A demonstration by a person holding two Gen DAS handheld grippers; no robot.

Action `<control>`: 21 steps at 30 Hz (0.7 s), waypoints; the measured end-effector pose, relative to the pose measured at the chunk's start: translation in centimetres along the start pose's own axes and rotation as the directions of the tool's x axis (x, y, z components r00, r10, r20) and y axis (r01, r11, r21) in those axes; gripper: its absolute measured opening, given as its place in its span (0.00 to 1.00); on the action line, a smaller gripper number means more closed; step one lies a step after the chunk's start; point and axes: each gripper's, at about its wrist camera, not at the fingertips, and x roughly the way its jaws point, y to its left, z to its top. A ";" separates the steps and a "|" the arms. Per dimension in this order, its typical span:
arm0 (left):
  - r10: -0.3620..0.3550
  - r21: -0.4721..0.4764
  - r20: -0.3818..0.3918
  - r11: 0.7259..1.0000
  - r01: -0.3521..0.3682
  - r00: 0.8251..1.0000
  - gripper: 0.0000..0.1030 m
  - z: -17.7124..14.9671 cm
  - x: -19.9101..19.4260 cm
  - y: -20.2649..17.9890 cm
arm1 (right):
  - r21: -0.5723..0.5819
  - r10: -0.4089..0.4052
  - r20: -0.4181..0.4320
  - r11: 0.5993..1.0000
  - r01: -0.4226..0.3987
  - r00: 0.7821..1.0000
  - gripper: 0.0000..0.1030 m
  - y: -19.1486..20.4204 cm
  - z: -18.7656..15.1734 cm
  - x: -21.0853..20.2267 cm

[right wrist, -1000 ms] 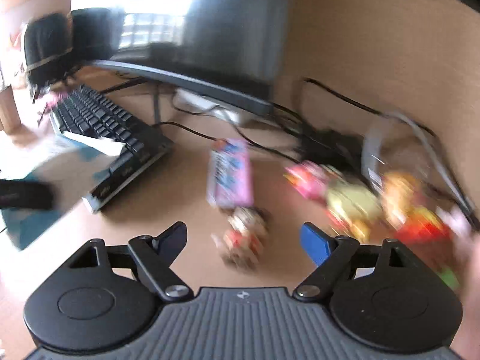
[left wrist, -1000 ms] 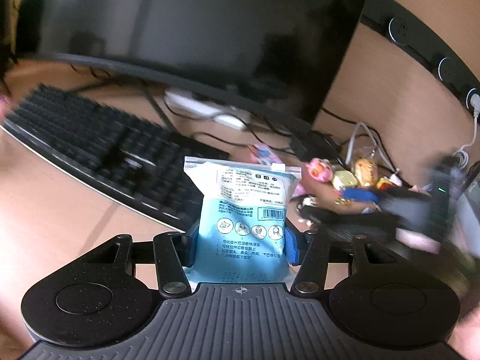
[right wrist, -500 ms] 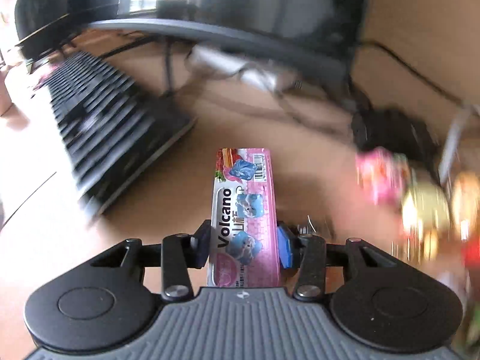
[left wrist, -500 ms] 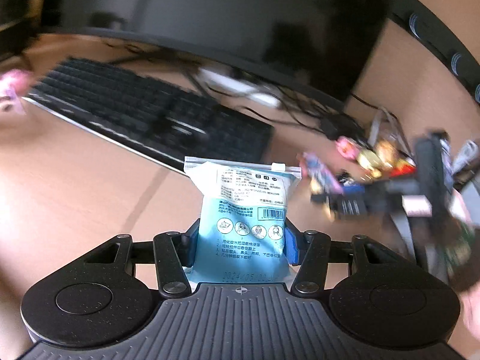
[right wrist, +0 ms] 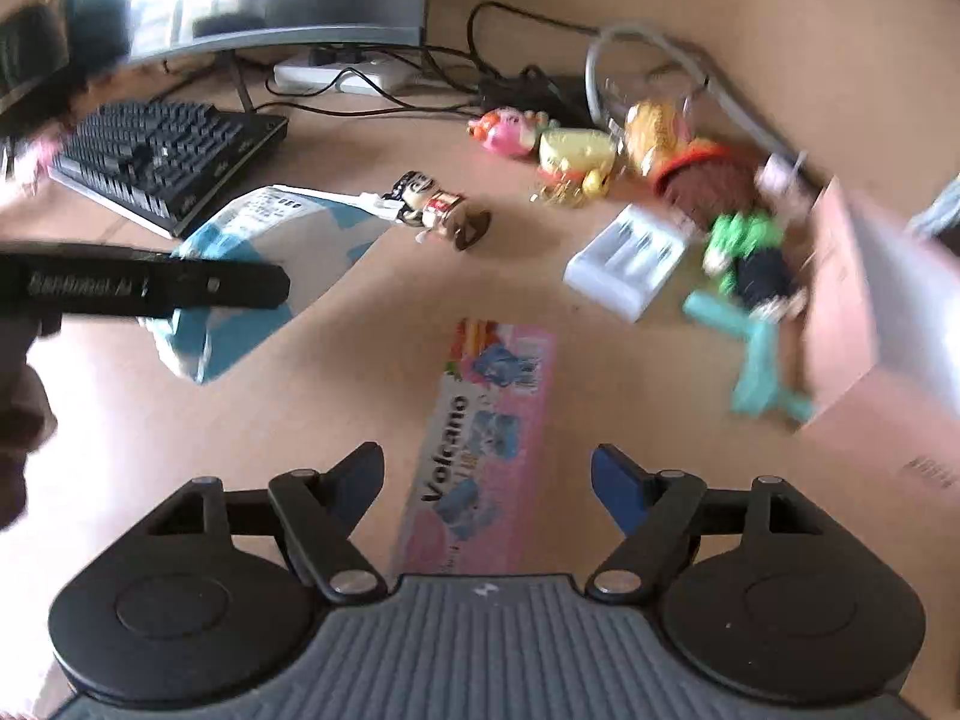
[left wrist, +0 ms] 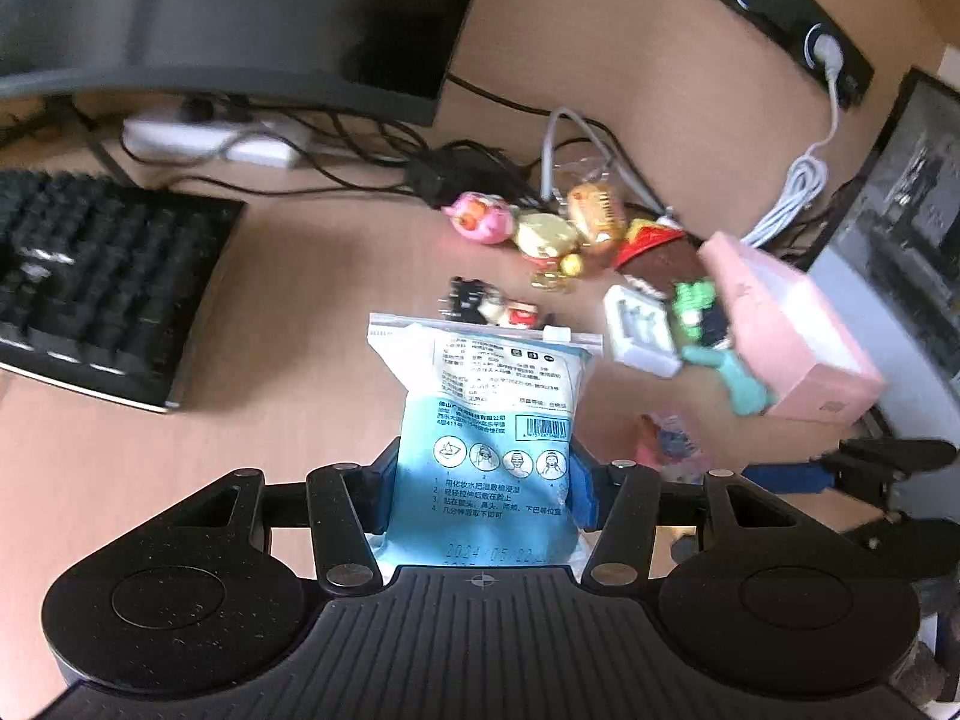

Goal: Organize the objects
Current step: 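Grasp the pink 'Volcano' candy packet with the right gripper, then carry the wipe pack and candy packet over the pink box and open both grippers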

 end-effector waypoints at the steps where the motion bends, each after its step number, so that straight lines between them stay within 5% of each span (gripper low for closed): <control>1: 0.033 -0.009 -0.008 0.999 -0.033 0.999 0.55 -0.1 -0.3 0.1 | -0.007 -0.011 0.006 1.000 0.011 1.000 0.75 0.2 0.0 0.5; 4: 0.088 -0.011 -0.055 0.996 -0.089 0.995 0.55 -0.8 -0.7 0.3 | -0.023 -0.021 0.014 1.000 0.022 1.000 0.65 0.9 0.2 2.1; 6: 0.106 0.013 -0.077 0.994 -0.105 0.991 0.55 -1.2 -1.3 -0.2 | -0.023 0.016 0.024 1.000 -0.015 1.000 0.45 1.1 0.5 2.5; 10: 0.067 0.089 -0.128 0.994 -0.055 0.990 0.55 -1.8 -2.8 -2.9 | -0.047 0.059 -0.002 0.997 -0.059 0.998 0.42 0.9 0.0 1.4; 15: -0.049 0.138 -0.185 0.988 0.075 0.982 0.55 -1.8 -2.8 -7.6 | 0.074 0.081 -0.009 0.994 -0.080 0.997 0.42 -2.5 -2.4 -4.1; 21: -0.187 0.210 -0.044 0.959 0.192 0.981 0.55 3.9 -0.6 -17.3 | 0.177 -0.031 0.088 0.984 0.015 0.996 0.42 -8.5 -5.5 -12.9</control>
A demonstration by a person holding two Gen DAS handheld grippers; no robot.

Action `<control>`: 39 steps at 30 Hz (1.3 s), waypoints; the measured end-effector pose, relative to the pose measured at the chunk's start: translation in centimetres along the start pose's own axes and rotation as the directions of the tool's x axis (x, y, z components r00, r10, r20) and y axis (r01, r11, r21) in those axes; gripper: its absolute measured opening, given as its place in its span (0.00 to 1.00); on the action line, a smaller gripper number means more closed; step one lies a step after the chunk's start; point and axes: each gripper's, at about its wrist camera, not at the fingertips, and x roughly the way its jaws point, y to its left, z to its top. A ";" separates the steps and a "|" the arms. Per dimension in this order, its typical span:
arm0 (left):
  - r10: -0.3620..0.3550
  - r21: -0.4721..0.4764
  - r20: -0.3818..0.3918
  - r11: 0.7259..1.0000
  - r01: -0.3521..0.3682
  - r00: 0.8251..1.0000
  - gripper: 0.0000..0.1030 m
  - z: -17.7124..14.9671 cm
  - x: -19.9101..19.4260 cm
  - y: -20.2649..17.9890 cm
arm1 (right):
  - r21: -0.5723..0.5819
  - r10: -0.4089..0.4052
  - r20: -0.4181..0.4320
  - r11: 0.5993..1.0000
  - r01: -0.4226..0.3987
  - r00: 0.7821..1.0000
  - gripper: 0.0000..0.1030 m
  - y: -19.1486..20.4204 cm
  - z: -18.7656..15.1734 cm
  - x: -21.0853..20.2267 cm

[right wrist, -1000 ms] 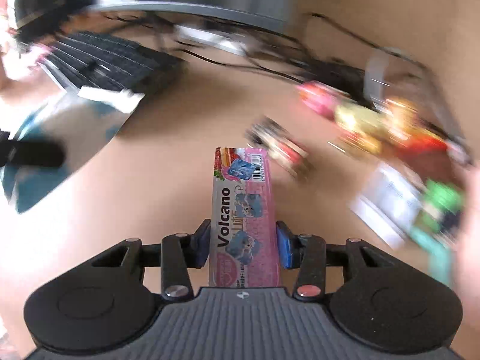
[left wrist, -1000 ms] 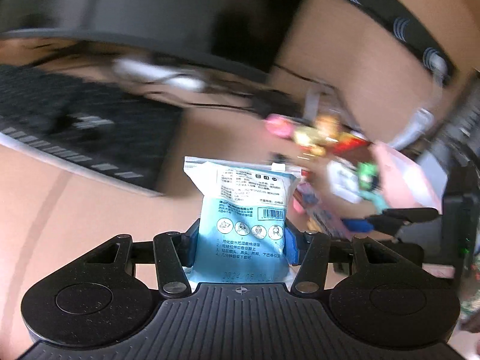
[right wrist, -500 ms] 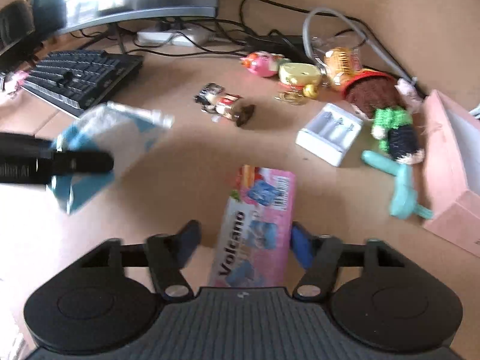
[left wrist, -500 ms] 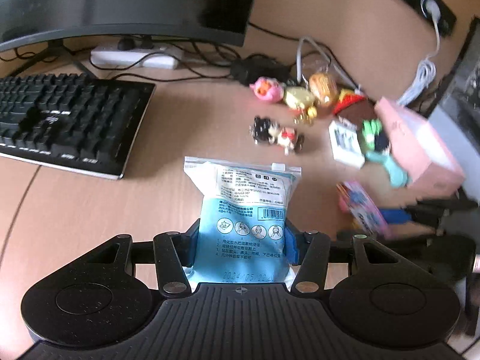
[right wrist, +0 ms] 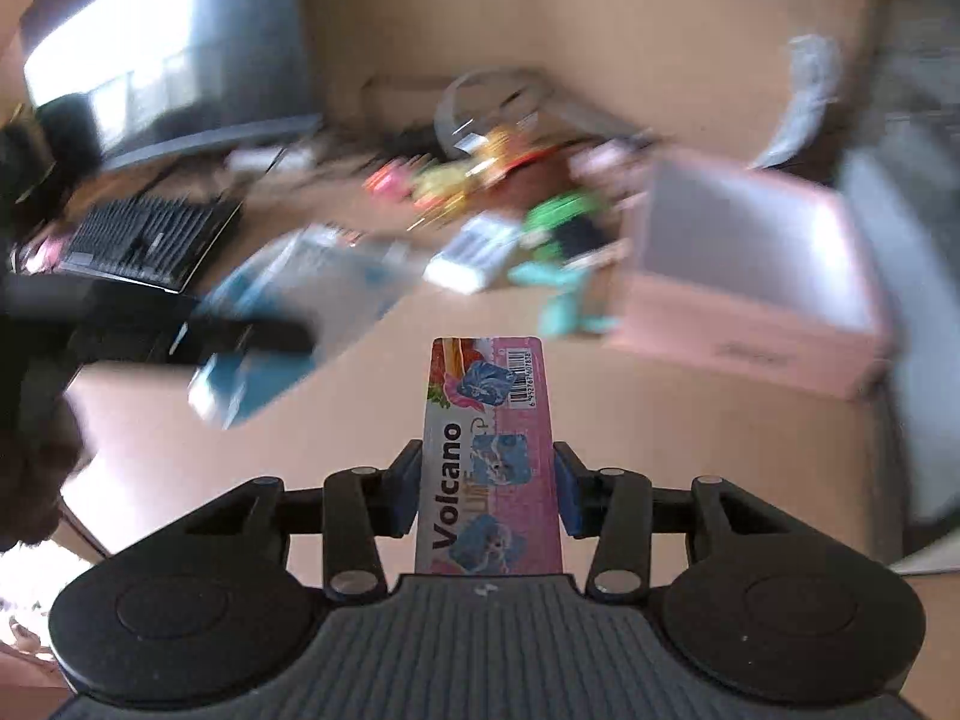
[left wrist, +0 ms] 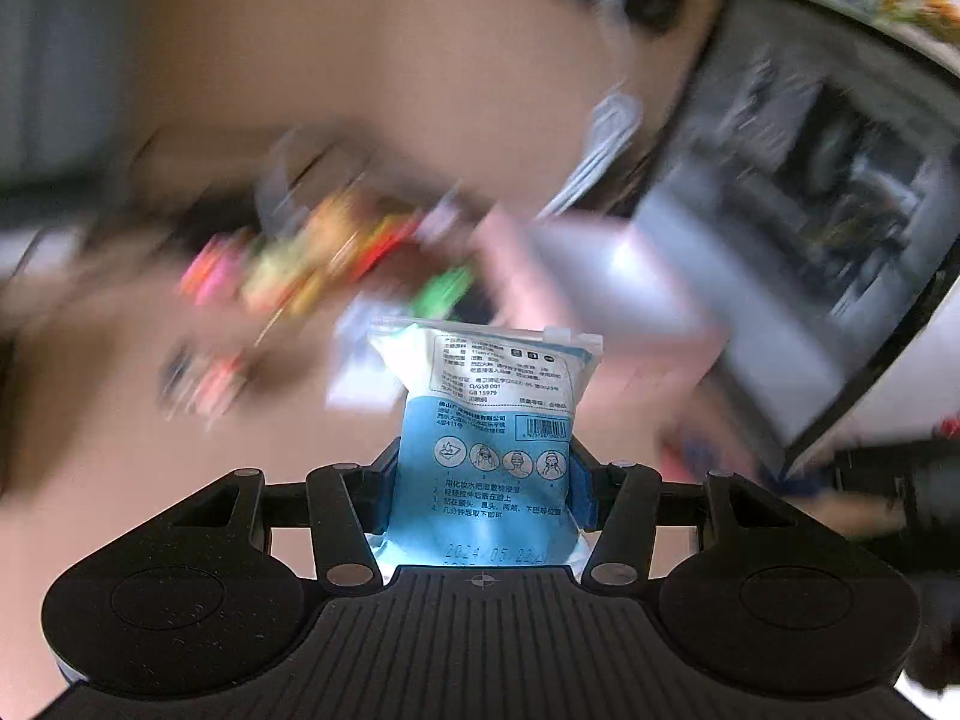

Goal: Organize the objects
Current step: 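Carry the wipe pack and candy packet over the pink box and open both grippers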

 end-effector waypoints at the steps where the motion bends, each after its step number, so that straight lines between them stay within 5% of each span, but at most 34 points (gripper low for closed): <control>1: -0.001 0.032 0.045 0.999 -0.001 0.999 0.55 1.9 1.4 -2.2 | -0.004 -0.013 0.023 1.000 0.013 1.000 0.42 -1.1 -0.1 -1.0; 8: -0.036 0.118 0.143 0.993 0.019 0.989 0.59 9.6 12.1 -10.5 | 0.021 -0.080 0.125 0.997 0.078 0.989 0.42 -8.2 -0.8 -3.7; 12: 0.013 -0.001 0.145 1.000 -0.013 0.989 0.58 10.9 15.5 -10.9 | 0.085 -0.101 0.139 0.992 0.090 0.985 0.42 -11.5 -0.5 -2.1; 17: 0.075 -0.108 0.198 0.993 -0.055 0.977 0.58 10.0 13.0 -9.1 | 0.091 -0.101 0.199 0.992 0.084 0.975 0.42 -13.2 0.7 0.1; 23: 0.179 -0.235 0.202 0.963 -0.130 0.963 0.58 5.8 7.3 -4.8 | 0.120 -0.213 0.226 0.974 0.190 0.951 0.42 -14.0 5.6 2.9; 25: 0.213 -0.275 0.192 0.949 -0.156 0.958 0.58 3.7 5.5 -3.5 | 0.113 -0.261 0.259 0.964 0.239 0.930 0.42 -14.0 7.3 3.6; 28: 0.278 -0.325 0.154 0.920 -0.217 0.948 0.58 -0.5 2.8 -1.5 | 0.124 -0.381 0.314 0.924 0.361 0.869 0.44 -14.0 9.5 5.1; 30: 0.313 -0.348 0.116 0.901 -0.257 0.943 0.58 -2.7 1.7 -0.5 | 0.120 -0.427 0.329 0.904 0.411 0.842 0.71 -14.3 10.1 6.6; 32: 0.330 -0.396 0.060 0.874 -0.281 0.942 0.57 -4.8 1.0 0.7 | 0.131 -0.368 0.332 0.930 0.344 0.869 0.84 -14.3 9.3 6.6; 34: 0.330 -0.419 0.009 0.858 -0.296 0.944 0.57 -6.2 1.0 1.8 | 0.129 -0.296 0.304 0.954 0.269 0.905 0.85 -13.9 7.6 6.4; 39: 0.276 -0.373 -0.046 0.887 -0.273 0.960 0.57 -6.1 2.3 3.2 | 0.061 -0.233 0.248 0.972 0.225 0.940 0.94 -10.7 4.1 6.3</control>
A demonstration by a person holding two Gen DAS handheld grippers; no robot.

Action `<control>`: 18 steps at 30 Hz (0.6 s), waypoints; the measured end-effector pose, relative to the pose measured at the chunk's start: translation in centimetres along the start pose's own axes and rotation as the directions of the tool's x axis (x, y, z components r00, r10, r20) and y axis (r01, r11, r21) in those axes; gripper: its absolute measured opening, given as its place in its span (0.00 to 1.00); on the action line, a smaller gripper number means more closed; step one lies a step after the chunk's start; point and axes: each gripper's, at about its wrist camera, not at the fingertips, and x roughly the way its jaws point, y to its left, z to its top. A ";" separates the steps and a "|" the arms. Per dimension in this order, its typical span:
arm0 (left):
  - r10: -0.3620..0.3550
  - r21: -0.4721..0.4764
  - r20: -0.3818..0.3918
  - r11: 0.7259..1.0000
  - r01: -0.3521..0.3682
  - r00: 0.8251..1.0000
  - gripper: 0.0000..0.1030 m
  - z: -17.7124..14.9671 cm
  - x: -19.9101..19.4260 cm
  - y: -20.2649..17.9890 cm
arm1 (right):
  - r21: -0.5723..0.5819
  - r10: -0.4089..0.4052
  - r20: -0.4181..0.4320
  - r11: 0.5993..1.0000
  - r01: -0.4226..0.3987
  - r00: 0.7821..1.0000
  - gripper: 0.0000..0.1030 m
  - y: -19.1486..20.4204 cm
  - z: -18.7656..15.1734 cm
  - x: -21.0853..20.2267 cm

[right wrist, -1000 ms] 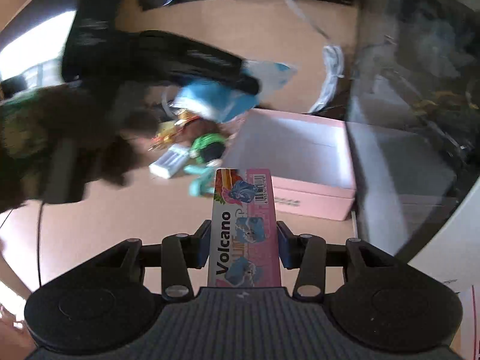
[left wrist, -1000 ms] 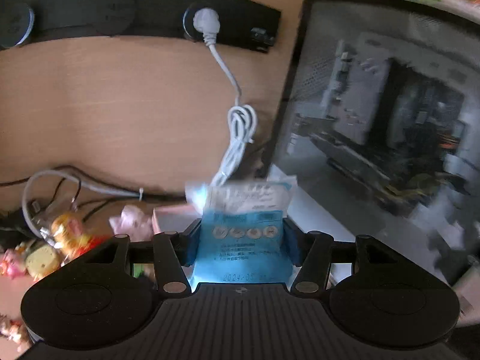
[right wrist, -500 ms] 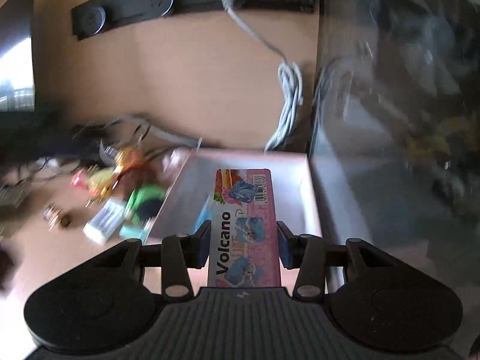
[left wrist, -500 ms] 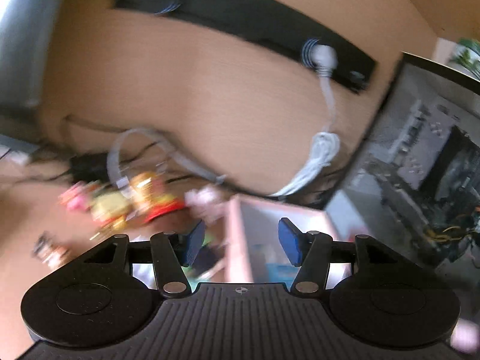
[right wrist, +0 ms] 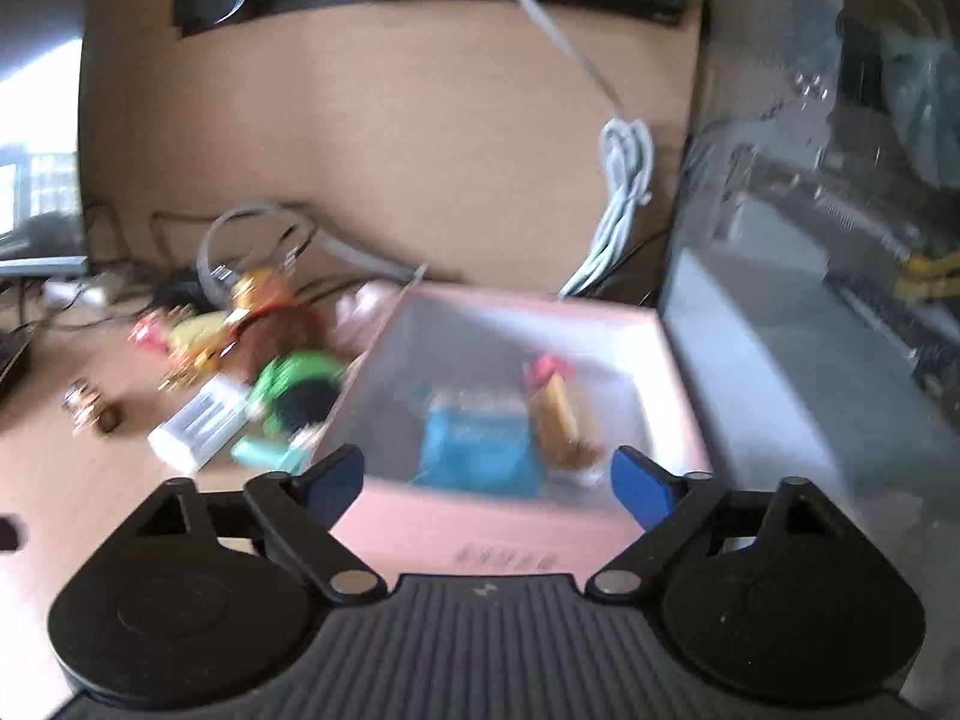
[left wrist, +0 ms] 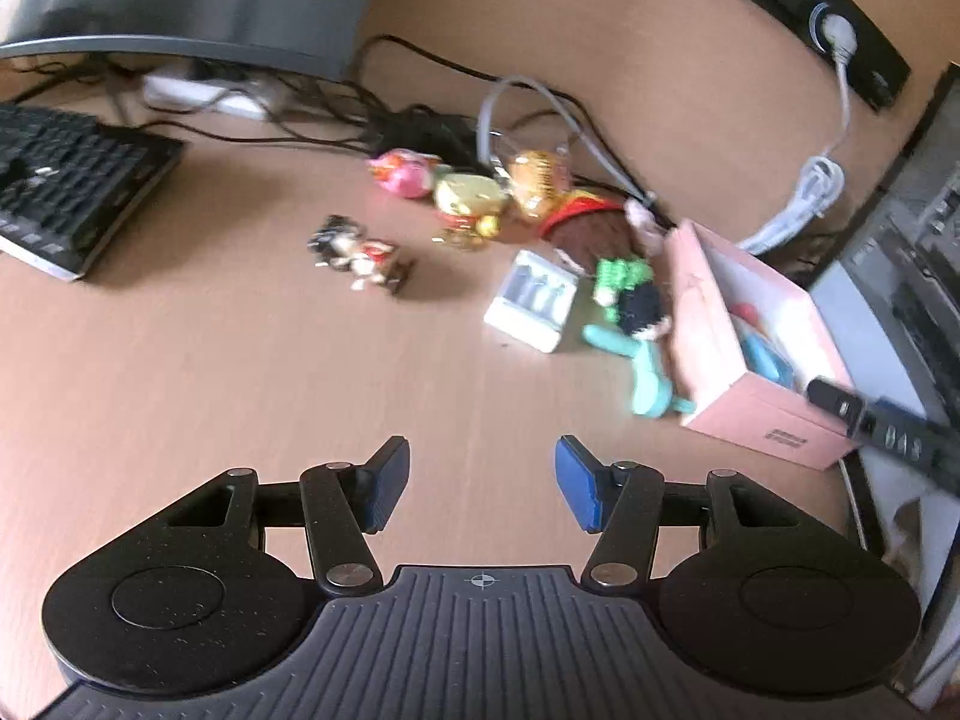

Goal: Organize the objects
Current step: 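Carry the wipe pack and candy packet over the pink box and open both grippers, then grasp the crocheted doll by its body with the left gripper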

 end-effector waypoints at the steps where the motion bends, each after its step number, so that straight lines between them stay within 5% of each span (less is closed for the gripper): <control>1: -0.027 0.018 -0.006 0.999 0.027 1.000 0.57 0.6 0.3 -0.3 | 0.013 0.002 -0.011 1.000 -0.001 1.000 0.96 0.2 -0.2 -0.5; 5: -0.130 0.067 -0.013 0.989 0.130 0.991 0.57 3.5 2.4 -2.2 | 0.056 -0.005 -0.003 0.998 0.005 1.000 1.00 2.1 -1.0 -3.7; 9: -0.194 0.116 -0.007 0.974 0.194 0.981 0.57 5.2 5.6 -4.7 | -0.037 -0.139 0.021 0.990 0.139 0.990 1.00 5.4 -3.6 -6.7; 12: -0.191 0.136 0.011 0.973 0.187 0.982 0.57 6.7 8.6 -7.1 | -0.123 -0.171 0.041 0.977 0.174 0.985 1.00 7.0 -5.3 -8.9; 18: -0.100 -0.008 -0.060 0.995 0.100 0.993 0.57 10.1 15.8 -8.8 | -0.101 -0.179 -0.001 0.979 0.178 0.984 1.00 6.2 -5.8 -11.0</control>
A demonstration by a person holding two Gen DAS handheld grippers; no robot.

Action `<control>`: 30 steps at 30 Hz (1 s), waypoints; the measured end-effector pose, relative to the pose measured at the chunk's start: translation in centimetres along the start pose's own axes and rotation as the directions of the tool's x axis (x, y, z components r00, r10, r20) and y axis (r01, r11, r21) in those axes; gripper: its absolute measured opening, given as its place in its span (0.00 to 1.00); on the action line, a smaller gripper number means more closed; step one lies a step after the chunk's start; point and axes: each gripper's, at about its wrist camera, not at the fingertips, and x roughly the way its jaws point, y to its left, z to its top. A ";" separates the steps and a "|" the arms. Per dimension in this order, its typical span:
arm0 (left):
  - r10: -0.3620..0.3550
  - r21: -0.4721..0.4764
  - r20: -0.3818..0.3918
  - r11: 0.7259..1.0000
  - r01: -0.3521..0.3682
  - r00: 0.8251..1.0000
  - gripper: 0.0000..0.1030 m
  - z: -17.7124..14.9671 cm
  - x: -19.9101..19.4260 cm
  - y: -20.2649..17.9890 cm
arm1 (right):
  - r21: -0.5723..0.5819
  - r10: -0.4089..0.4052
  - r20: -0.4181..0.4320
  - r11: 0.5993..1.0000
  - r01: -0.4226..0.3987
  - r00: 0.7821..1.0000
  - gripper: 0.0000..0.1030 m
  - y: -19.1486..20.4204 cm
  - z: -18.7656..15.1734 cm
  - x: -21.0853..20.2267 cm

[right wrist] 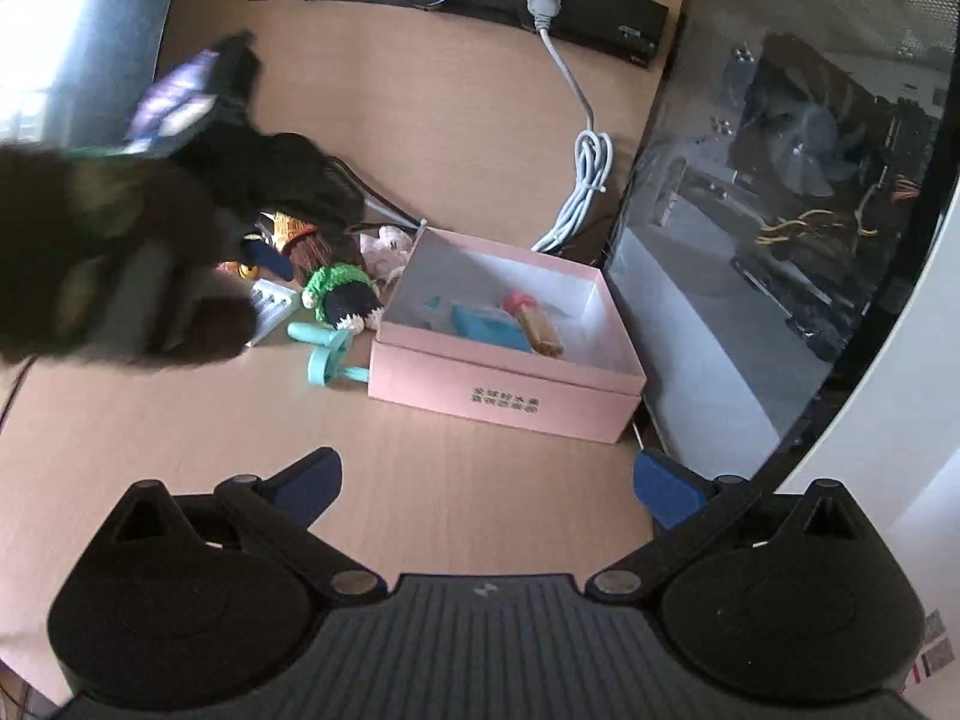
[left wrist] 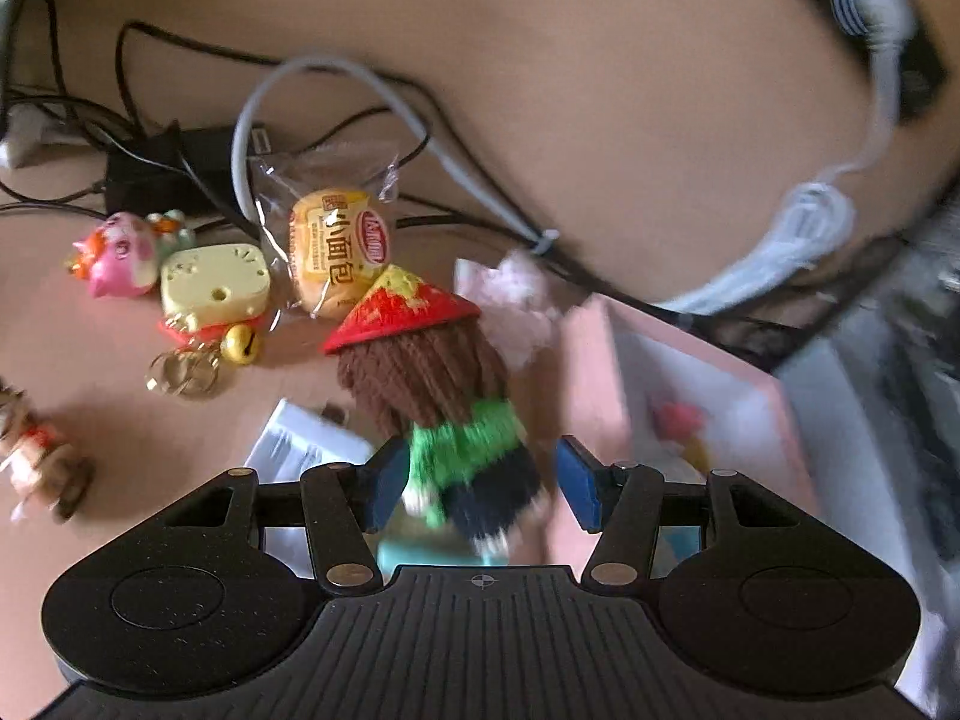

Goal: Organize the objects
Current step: 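Grasp the crocheted doll by its body with the left gripper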

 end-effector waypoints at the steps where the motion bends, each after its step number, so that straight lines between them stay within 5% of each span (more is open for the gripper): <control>1: 0.032 -0.005 -0.003 0.999 -0.032 0.999 0.57 0.4 1.2 -0.2 | -0.006 0.004 -0.009 1.000 -0.004 1.000 1.00 -0.3 -0.1 0.0; 9: 0.124 0.000 0.036 0.992 -0.124 0.992 0.58 0.7 6.0 -1.5 | -0.059 0.170 -0.057 0.983 -0.173 0.984 1.00 -2.8 -1.9 0.6; 14: 0.111 -0.043 0.007 0.993 -0.111 0.994 0.44 1.0 5.6 -1.2 | -0.138 0.251 -0.065 0.956 -0.257 0.966 1.00 -2.8 -3.0 2.1; 23: -0.006 0.008 0.051 1.000 0.005 0.999 0.43 -3.6 -7.3 2.3 | -0.007 0.435 -0.149 0.897 -0.441 0.888 1.00 -2.4 -1.0 8.1; 30: 0.141 -0.048 0.101 0.989 -0.136 0.985 0.43 -8.9 -15.3 7.8 | -0.131 0.490 -0.094 0.857 -0.498 0.867 1.00 2.2 2.0 10.8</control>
